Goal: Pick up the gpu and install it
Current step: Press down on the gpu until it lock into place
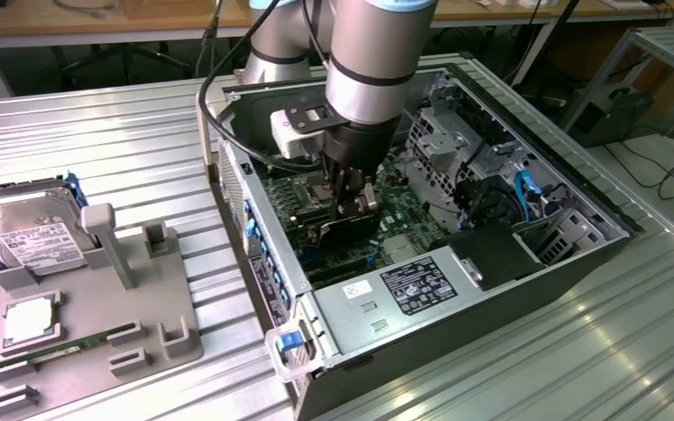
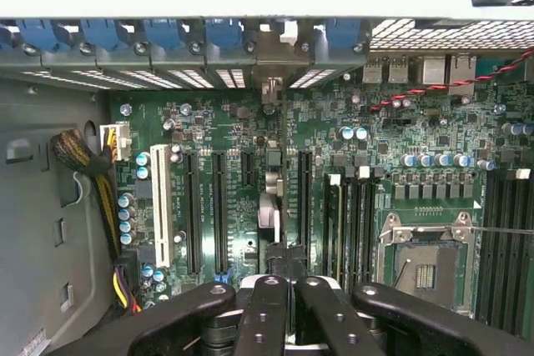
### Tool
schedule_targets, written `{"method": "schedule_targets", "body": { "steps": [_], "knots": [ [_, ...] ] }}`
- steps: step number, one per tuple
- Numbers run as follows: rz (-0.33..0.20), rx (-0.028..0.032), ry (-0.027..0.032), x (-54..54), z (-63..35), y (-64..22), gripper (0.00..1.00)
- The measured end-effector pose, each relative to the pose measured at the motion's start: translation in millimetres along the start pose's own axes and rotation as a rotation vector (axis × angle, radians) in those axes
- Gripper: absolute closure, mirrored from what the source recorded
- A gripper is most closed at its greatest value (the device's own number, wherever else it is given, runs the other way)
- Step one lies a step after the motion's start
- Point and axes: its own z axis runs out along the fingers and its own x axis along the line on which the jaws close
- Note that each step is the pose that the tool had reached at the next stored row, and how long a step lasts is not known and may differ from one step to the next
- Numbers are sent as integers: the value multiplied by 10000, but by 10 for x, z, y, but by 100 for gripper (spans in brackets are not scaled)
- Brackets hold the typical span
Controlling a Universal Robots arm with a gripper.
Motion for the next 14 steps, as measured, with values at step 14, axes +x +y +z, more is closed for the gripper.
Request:
{"method": "schedule_targets", "body": {
  "steps": [14],
  "knots": [
    [-15, 33, -12, -4, 1, 1, 89]
  ]
}}
